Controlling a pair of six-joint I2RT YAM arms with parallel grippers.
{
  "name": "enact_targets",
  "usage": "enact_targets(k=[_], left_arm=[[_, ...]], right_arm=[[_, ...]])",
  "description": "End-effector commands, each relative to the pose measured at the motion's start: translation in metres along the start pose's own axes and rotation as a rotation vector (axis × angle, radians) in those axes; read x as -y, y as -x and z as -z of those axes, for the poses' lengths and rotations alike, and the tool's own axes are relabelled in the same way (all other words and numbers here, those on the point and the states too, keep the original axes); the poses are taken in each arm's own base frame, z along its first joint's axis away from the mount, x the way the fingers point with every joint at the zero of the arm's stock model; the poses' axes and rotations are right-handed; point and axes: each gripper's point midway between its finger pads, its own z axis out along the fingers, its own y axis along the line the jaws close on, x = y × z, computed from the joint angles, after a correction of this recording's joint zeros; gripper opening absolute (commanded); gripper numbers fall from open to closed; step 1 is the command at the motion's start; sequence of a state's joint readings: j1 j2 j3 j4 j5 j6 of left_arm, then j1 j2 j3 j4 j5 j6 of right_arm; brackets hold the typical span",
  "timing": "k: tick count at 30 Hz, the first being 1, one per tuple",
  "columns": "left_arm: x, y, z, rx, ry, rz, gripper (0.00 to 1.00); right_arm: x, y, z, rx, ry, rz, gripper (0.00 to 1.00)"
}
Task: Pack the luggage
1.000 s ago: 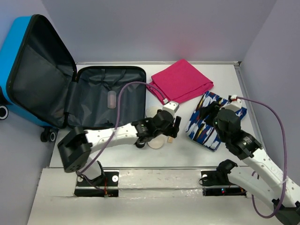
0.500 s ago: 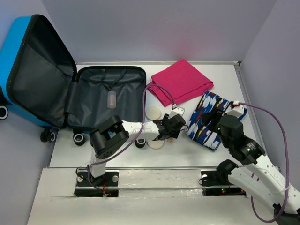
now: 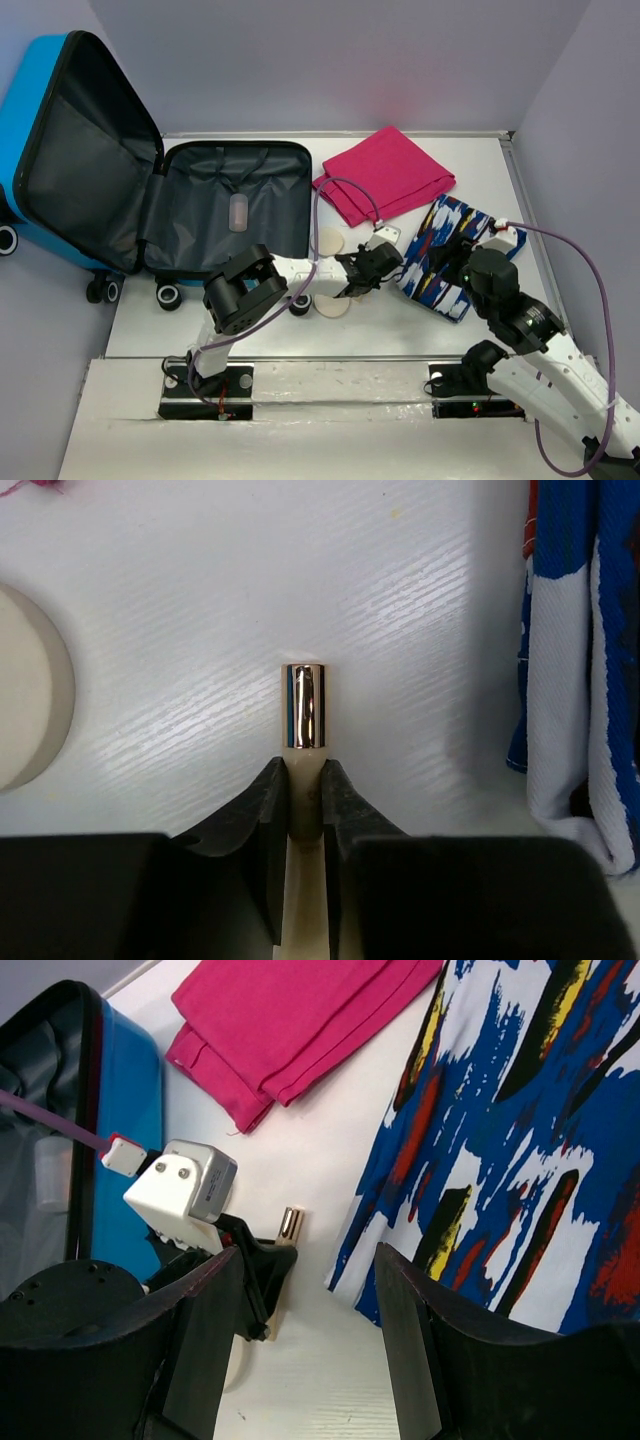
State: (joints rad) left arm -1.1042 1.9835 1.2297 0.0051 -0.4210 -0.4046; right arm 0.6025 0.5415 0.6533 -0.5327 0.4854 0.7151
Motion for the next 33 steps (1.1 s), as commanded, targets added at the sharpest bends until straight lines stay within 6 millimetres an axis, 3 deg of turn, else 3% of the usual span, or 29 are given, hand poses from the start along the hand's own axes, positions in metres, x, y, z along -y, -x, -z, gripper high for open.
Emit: enact_targets(k=[1,5,6,7,8,11,12,13,14,16,18,19,23,25,26,29,31,33], left_arm=[[-0.009,0.024,0.005,0.075,0.049,0.023,0.18],[-0.014,0.062,0.039,0.169,0.006,0.089,0.16],[-0.021,0.085,0.059,0.221,-0.010,0.128,0.16],[-0.026,0.094,0.069,0.243,-0.018,0.149,0.16],[-0.034,0.113,0.092,0.294,-0.039,0.185,0.16],[-0.063,0.131,0.120,0.347,-0.049,0.259,0.17],[-0.074,0.145,0.145,0.396,-0.071,0.297,0.19],[-0.094,0.150,0.149,0.410,-0.048,0.335,0.19],[-0.109,0.153,0.167,0.440,-0.049,0.366,0.21],[-0.136,0.147,0.176,0.440,-0.007,0.397,0.23],[-0.179,0.136,0.186,0.438,0.090,0.440,0.24],[-0.208,0.131,0.192,0.455,0.165,0.477,0.25],[-0.277,0.109,0.196,0.480,0.343,0.617,0.30],[-0.292,0.103,0.191,0.494,0.366,0.659,0.32],[-0.309,0.098,0.184,0.483,0.403,0.695,0.33],[-0.322,0.094,0.173,0.477,0.432,0.750,0.35],[-0.331,0.093,0.168,0.488,0.459,0.777,0.48],[-0.330,0.099,0.167,0.498,0.445,0.789,0.71]], right_arm=[[-0.002,0.001,0.001,0.006,0.022,-0.007,0.61],[-0.004,-0.006,0.002,-0.019,0.044,0.014,0.61],[-0.003,-0.008,0.003,-0.025,0.049,0.018,0.61],[-0.003,-0.012,0.001,-0.042,0.053,0.032,0.62],[-0.007,-0.018,0.001,-0.071,0.074,0.043,0.62],[-0.019,-0.046,-0.009,-0.186,0.134,0.105,0.64],[-0.027,-0.051,-0.014,-0.204,0.167,0.109,0.65],[-0.033,-0.070,-0.020,-0.283,0.194,0.125,0.65],[-0.041,-0.077,-0.025,-0.297,0.235,0.118,0.64],[-0.061,-0.101,-0.023,-0.367,0.315,0.143,0.61],[-0.075,-0.120,-0.028,-0.397,0.332,0.177,0.60],[-0.080,-0.141,-0.028,-0.454,0.338,0.216,0.59],[-0.100,-0.174,-0.035,-0.525,0.366,0.266,0.58],[-0.102,-0.186,-0.038,-0.550,0.366,0.271,0.58],[-0.102,-0.201,-0.039,-0.589,0.363,0.293,0.58],[-0.105,-0.217,-0.040,-0.623,0.359,0.318,0.58],[-0.105,-0.231,-0.042,-0.656,0.357,0.332,0.58],[-0.112,-0.237,-0.047,-0.647,0.363,0.323,0.58]])
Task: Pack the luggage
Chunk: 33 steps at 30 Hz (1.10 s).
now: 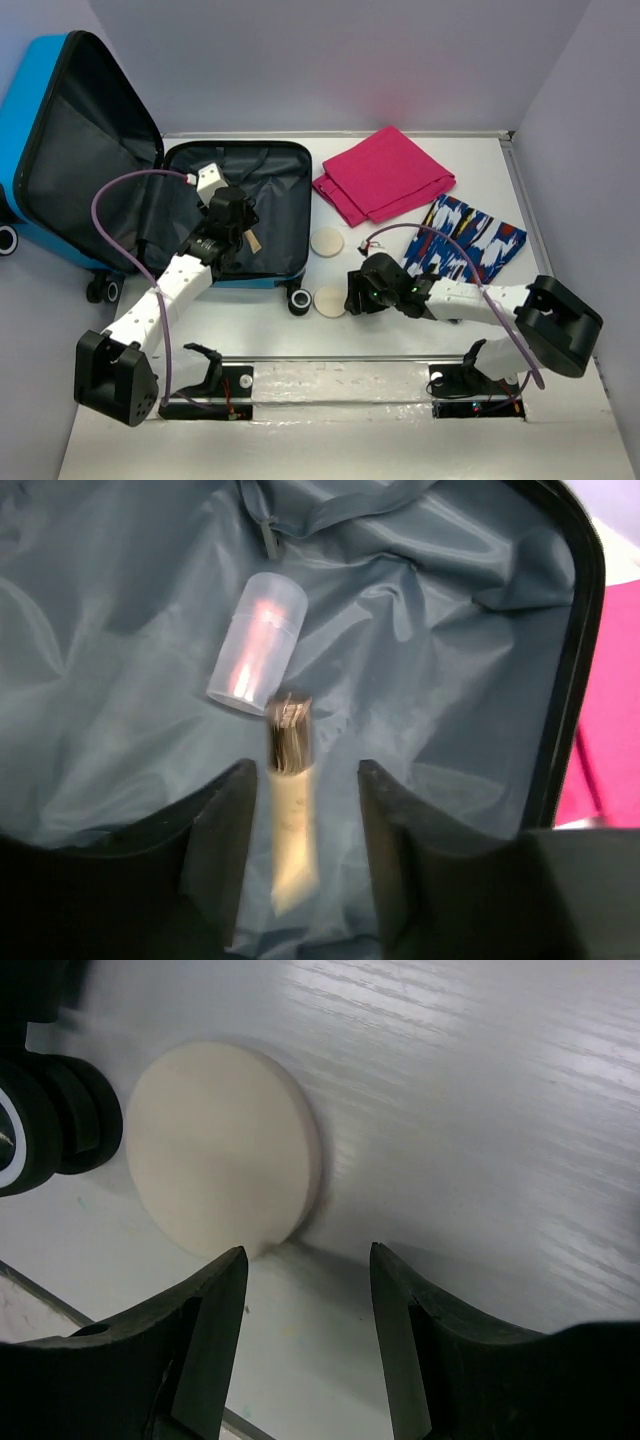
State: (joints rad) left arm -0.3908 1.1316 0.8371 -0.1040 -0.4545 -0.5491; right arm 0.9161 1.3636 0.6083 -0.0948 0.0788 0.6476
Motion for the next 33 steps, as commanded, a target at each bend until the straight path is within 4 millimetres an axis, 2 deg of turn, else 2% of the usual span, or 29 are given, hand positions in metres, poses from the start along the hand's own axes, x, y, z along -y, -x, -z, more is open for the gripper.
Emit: enact_targets(k=[1,2,3,6,7,8,10,11,13,14,15,17,18,20,22,23,24,26,27,28,29,30,31,32,33], left_arm=[[0.015,0.029,-0.001,0.094,-0.040,0.116,0.77],[0.017,0.032,0.002,0.097,-0.055,0.119,0.89],[0.020,0.032,0.003,0.092,-0.072,0.117,0.93],[0.029,0.041,0.012,0.112,-0.135,0.123,0.97],[0.036,0.037,0.016,0.095,-0.175,0.114,0.96],[0.042,0.036,0.025,0.093,-0.214,0.099,0.96],[0.057,0.032,0.040,0.071,-0.307,0.087,0.96],[0.065,0.032,0.049,0.061,-0.359,0.078,0.96],[0.084,0.034,0.076,0.034,-0.505,0.040,0.96],[0.087,0.044,0.094,0.054,-0.563,0.034,0.97],[0.093,0.045,0.106,0.060,-0.628,-0.009,0.96],[0.091,0.047,0.127,0.067,-0.688,-0.048,0.97],[0.088,0.049,0.133,0.076,-0.699,-0.067,0.97],[0.078,0.049,0.139,0.100,-0.689,-0.113,0.99],[0.069,0.049,0.137,0.127,-0.653,-0.133,0.99],[0.060,0.050,0.135,0.149,-0.622,-0.137,0.99],[0.056,0.051,0.135,0.162,-0.606,-0.136,0.99],[0.051,0.055,0.139,0.195,-0.602,-0.124,0.99],[0.049,0.059,0.141,0.218,-0.599,-0.113,0.99],[0.046,0.062,0.142,0.234,-0.587,-0.105,0.99],[0.043,0.066,0.146,0.253,-0.586,-0.098,0.99],[0.041,0.068,0.149,0.267,-0.588,-0.095,0.99],[0.039,0.068,0.150,0.273,-0.588,-0.097,0.99],[0.038,0.068,0.152,0.276,-0.590,-0.099,0.99],[0.037,0.066,0.153,0.274,-0.594,-0.107,0.99]], right_arm=[[-0.037,0.025,-0.014,0.074,0.097,-0.002,0.58],[-0.039,0.028,-0.017,0.082,0.100,-0.006,0.58],[-0.040,0.029,-0.019,0.088,0.098,-0.011,0.58],[-0.037,0.030,-0.030,0.090,0.067,-0.017,0.55],[-0.034,0.030,-0.033,0.092,0.051,-0.023,0.51],[-0.031,0.030,-0.038,0.095,0.029,-0.032,0.38],[-0.026,0.032,-0.040,0.108,0.006,-0.046,0.22],[-0.022,0.035,-0.038,0.131,-0.018,-0.057,0.10],[-0.016,0.046,-0.021,0.177,-0.045,-0.063,0.07],[-0.004,0.048,-0.012,0.194,-0.105,-0.054,0.07],[-0.008,0.064,0.010,0.255,-0.088,-0.057,0.07],[-0.007,0.083,0.038,0.321,-0.107,-0.027,0.07],[-0.013,0.095,0.052,0.361,-0.082,-0.021,0.07],[-0.036,0.132,0.093,0.479,0.002,-0.006,0.07],[-0.053,0.157,0.112,0.539,0.040,0.012,0.07],[-0.071,0.178,0.117,0.564,0.059,0.037,0.07],[-0.078,0.183,0.096,0.532,0.037,0.078,0.07],[-0.105,0.200,0.079,0.521,0.084,0.100,0.07],[-0.132,0.234,0.087,0.587,0.131,0.088,0.07],[-0.143,0.244,0.076,0.583,0.129,0.098,0.21],[-0.143,0.243,0.034,0.519,0.092,0.111,0.35],[-0.148,0.245,0.024,0.487,0.081,0.116,0.51],[-0.158,0.267,0.030,0.520,0.098,0.098,0.74],[-0.154,0.268,0.022,0.511,0.088,0.083,0.80],[-0.141,0.275,0.020,0.512,0.077,0.054,0.83]])
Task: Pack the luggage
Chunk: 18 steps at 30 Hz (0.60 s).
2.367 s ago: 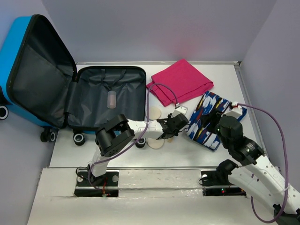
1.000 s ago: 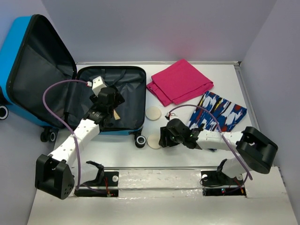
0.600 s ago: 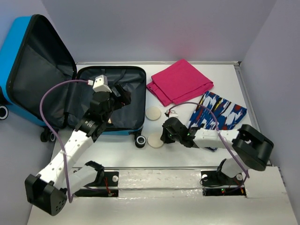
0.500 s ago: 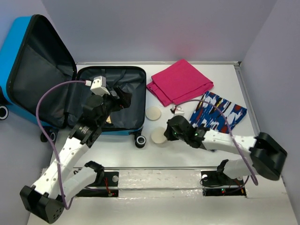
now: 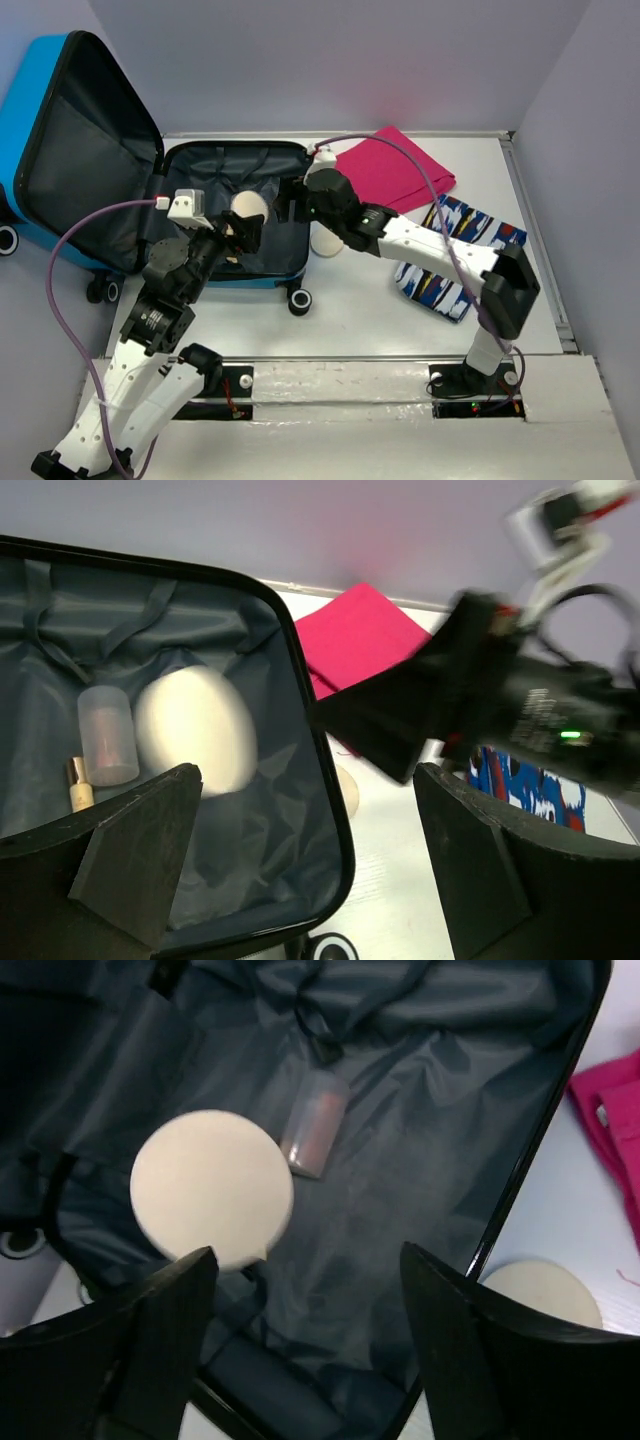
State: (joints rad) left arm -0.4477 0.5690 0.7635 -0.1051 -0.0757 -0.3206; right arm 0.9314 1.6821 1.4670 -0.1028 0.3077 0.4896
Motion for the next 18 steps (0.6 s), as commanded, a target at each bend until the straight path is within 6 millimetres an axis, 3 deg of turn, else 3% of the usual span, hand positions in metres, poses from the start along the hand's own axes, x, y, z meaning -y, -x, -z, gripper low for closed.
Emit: enact_targets(k=[1,3,4,5,6,10,15,18], left_arm=[[-0.003,0.012,0.008,0.054,0.002,-0.038,0.99],[0.001,0.014,0.010,0.060,-0.017,-0.039,0.99],[0.001,0.015,0.010,0.062,-0.019,-0.040,0.99],[0.002,0.016,0.011,0.063,-0.025,-0.041,0.99],[0.003,0.016,0.011,0.063,-0.030,-0.041,0.99],[0.009,0.017,0.014,0.064,-0.063,-0.043,0.99],[0.010,0.018,0.016,0.070,-0.073,-0.041,0.99],[0.012,0.017,0.016,0.067,-0.080,-0.043,0.99]], right_arm=[[0.034,-0.012,-0.021,-0.067,-0.067,-0.028,0.81],[0.063,-0.001,-0.014,-0.031,-0.093,-0.090,0.75],[0.075,-0.009,-0.014,-0.041,-0.113,-0.122,0.65],[0.094,-0.032,-0.013,-0.085,-0.153,-0.127,0.60],[0.105,-0.041,-0.013,-0.098,-0.182,-0.135,0.57],[0.147,-0.096,-0.023,-0.198,-0.307,-0.149,0.57],[0.170,-0.140,-0.040,-0.292,-0.362,-0.179,0.61],[0.171,-0.154,-0.050,-0.325,-0.361,-0.186,0.60]])
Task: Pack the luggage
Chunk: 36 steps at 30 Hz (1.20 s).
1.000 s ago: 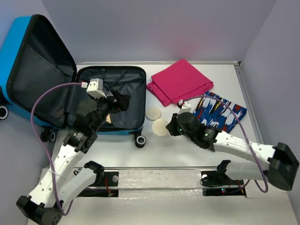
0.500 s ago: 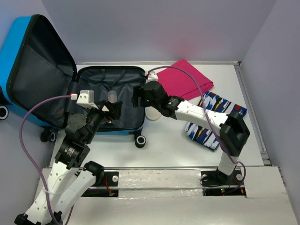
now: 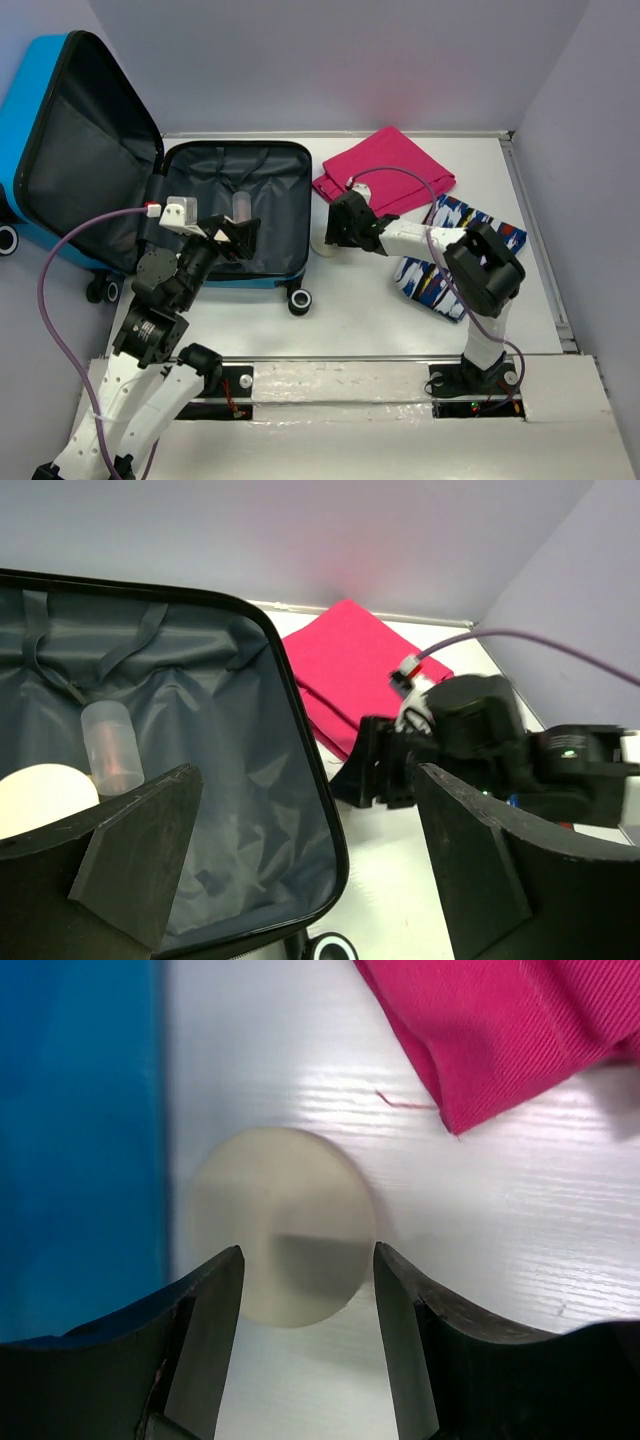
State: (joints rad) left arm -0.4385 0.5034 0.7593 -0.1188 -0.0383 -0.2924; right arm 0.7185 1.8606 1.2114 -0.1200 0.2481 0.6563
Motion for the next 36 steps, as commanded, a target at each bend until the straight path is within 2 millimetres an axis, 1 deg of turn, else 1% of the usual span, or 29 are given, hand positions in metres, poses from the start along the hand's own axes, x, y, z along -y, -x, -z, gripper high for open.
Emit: enact_targets(k=[1,2,4,6,7,9,10,11,13,14,15,16,17,18,20,22,24,25,26,27,28,29,30,31,32,33,34,35,36], left_arm=[[0.008,0.009,0.001,0.032,-0.041,-0.019,0.99],[0.008,0.008,0.001,0.030,-0.042,-0.019,0.99],[0.008,0.008,0.001,0.031,-0.042,-0.019,0.99],[0.008,0.008,0.001,0.031,-0.042,-0.019,0.99],[0.007,0.009,0.001,0.032,-0.041,-0.019,0.99],[0.008,0.008,0.001,0.031,-0.044,-0.019,0.99],[0.008,0.008,0.001,0.029,-0.043,-0.020,0.99],[0.008,0.008,0.001,0.029,-0.043,-0.020,0.99],[0.008,0.007,0.001,0.026,-0.044,-0.020,0.99],[0.008,0.008,0.001,0.029,-0.043,-0.020,0.99],[0.008,0.007,0.001,0.027,-0.046,-0.018,0.99],[0.009,0.008,0.001,0.028,-0.048,-0.018,0.99],[0.009,0.007,0.001,0.026,-0.049,-0.018,0.99],[0.009,0.007,0.001,0.027,-0.049,-0.015,0.99],[0.010,0.006,0.000,0.023,-0.056,-0.015,0.99],[0.018,0.005,0.001,0.014,-0.100,-0.014,0.99],[0.020,0.004,0.000,0.011,-0.110,-0.008,0.99],[0.019,0.004,0.000,0.012,-0.103,-0.005,0.99],[0.016,0.004,-0.001,0.015,-0.086,0.004,0.99],[0.013,0.006,0.000,0.017,-0.066,0.012,0.99],[0.006,0.009,0.000,0.034,-0.022,0.020,0.99],[0.003,0.010,0.000,0.039,-0.007,0.024,0.99],[0.001,0.012,0.000,0.048,0.004,0.029,0.99],[0.002,0.011,0.000,0.046,-0.002,0.032,0.99],[0.004,0.009,-0.002,0.040,-0.011,0.039,0.99],[0.006,0.005,-0.004,0.031,-0.024,0.045,0.99],[0.010,0.003,-0.004,0.021,-0.050,0.050,0.99],[0.017,-0.001,-0.005,0.003,-0.084,0.056,0.99],[0.020,-0.005,-0.009,-0.014,-0.099,0.066,0.99]], right_arm=[[-0.003,-0.012,-0.019,-0.033,0.003,-0.032,0.59],[-0.003,-0.013,-0.022,-0.036,-0.001,-0.032,0.58],[0.007,-0.018,-0.030,-0.046,-0.037,-0.040,0.58],[0.012,-0.026,-0.034,-0.061,-0.050,-0.045,0.55],[0.014,-0.028,-0.035,-0.063,-0.056,-0.046,0.47],[0.021,-0.027,-0.035,-0.058,-0.073,-0.058,0.23],[0.019,-0.021,-0.030,-0.039,-0.066,-0.066,0.17],[0.025,-0.018,-0.025,-0.017,-0.086,-0.067,0.08],[0.029,-0.004,-0.012,0.035,-0.101,-0.071,0.07],[0.028,0.022,0.009,0.118,-0.102,-0.080,0.07],[0.028,0.033,0.022,0.156,-0.101,-0.081,0.07],[0.033,0.038,0.034,0.181,-0.107,-0.076,0.07],[0.032,0.051,0.048,0.219,-0.096,-0.066,0.07],[0.024,0.075,0.077,0.290,-0.054,-0.083,0.07],[0.012,0.096,0.102,0.342,0.006,-0.050,0.07],[-0.019,0.116,0.126,0.373,0.129,-0.028,0.07],[-0.048,0.121,0.134,0.363,0.221,-0.003,0.07],[-0.067,0.111,0.125,0.334,0.247,0.027,0.07],[-0.090,0.125,0.133,0.358,0.296,0.028,0.07],[-0.107,0.123,0.129,0.342,0.331,0.038,0.07],[-0.123,0.104,0.104,0.289,0.334,0.066,0.07],[-0.147,0.119,0.108,0.308,0.382,0.060,0.21],[-0.154,0.110,0.099,0.255,0.394,0.074,0.36],[-0.157,0.103,0.083,0.221,0.382,0.078,0.49],[-0.159,0.105,0.084,0.222,0.383,0.063,0.76],[-0.153,0.104,0.084,0.228,0.364,0.059,0.86],[-0.150,0.105,0.089,0.235,0.360,0.058,0.90],[-0.140,0.120,0.103,0.270,0.355,0.038,0.92],[-0.132,0.124,0.109,0.280,0.349,0.031,0.91]])
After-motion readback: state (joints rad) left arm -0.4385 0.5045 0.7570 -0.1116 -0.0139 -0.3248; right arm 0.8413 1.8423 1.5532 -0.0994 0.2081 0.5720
